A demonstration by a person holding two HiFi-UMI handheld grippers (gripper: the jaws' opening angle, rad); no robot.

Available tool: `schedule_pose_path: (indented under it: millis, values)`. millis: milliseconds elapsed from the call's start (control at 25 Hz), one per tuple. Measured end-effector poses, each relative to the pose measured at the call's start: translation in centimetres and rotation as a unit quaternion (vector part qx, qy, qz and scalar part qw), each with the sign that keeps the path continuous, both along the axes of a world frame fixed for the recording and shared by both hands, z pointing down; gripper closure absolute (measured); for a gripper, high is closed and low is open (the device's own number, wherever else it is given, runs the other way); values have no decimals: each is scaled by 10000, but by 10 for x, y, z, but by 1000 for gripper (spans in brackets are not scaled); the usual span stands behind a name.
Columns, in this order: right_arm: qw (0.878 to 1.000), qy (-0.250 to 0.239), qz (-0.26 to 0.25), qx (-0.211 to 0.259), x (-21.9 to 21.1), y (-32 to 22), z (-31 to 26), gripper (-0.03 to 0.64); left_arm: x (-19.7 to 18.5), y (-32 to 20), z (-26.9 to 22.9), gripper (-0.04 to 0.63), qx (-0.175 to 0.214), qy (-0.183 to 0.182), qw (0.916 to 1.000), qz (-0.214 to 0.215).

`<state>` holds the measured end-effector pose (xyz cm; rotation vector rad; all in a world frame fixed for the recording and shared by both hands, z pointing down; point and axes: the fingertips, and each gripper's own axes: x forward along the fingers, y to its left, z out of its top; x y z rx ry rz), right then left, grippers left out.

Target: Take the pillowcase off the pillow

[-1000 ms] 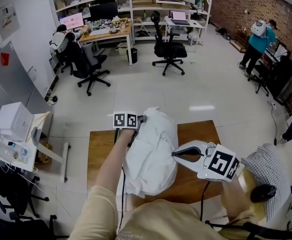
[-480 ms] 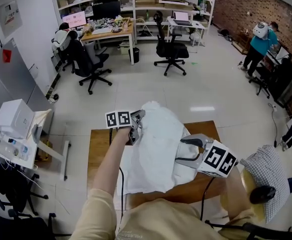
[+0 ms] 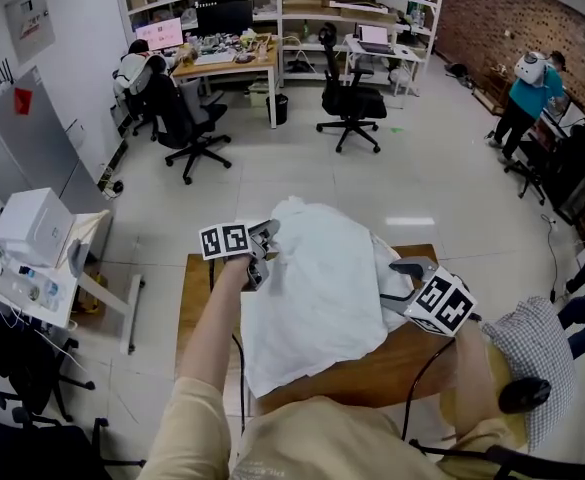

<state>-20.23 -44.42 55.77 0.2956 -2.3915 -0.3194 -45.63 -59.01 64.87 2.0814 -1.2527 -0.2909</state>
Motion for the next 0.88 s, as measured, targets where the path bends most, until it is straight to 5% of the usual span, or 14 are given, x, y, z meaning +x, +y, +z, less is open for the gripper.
schedule_pose_path:
  millis: [80, 160, 320, 400, 440, 520, 720, 880]
  values:
    - [9994, 217, 215, -130, 2, -16, 30, 371, 1, 3, 1, 588, 30, -23, 10000, -5]
    - [9984, 251, 455, -204, 7, -29, 51, 494, 4, 5, 4, 586, 47, -51, 10000, -20]
    - [9951, -270, 805, -502, 13, -43, 47, 588, 13, 11, 9, 526, 16, -362, 9993, -38]
    - [9889, -716, 1077, -736, 13, -50, 32, 591, 18, 28, -5, 316, 338, -718, 9968, 35]
    - [9845, -936, 1205, -870, 13, -54, 26, 591, 27, 43, -19, 272, 649, -866, 9940, 173]
    - [9760, -1311, 1273, -1182, 12, -58, 16, 592, 72, 83, -52, 273, 1319, -1203, 9817, 668]
    - [9555, -2106, 1178, -1697, -2, -56, -5, 594, 220, 164, -77, 278, 2319, -2564, 9219, 1745]
    - [9434, -2473, 1205, -1852, -15, -57, -33, 594, 251, 155, -69, 309, 2391, -3292, 9041, 1307]
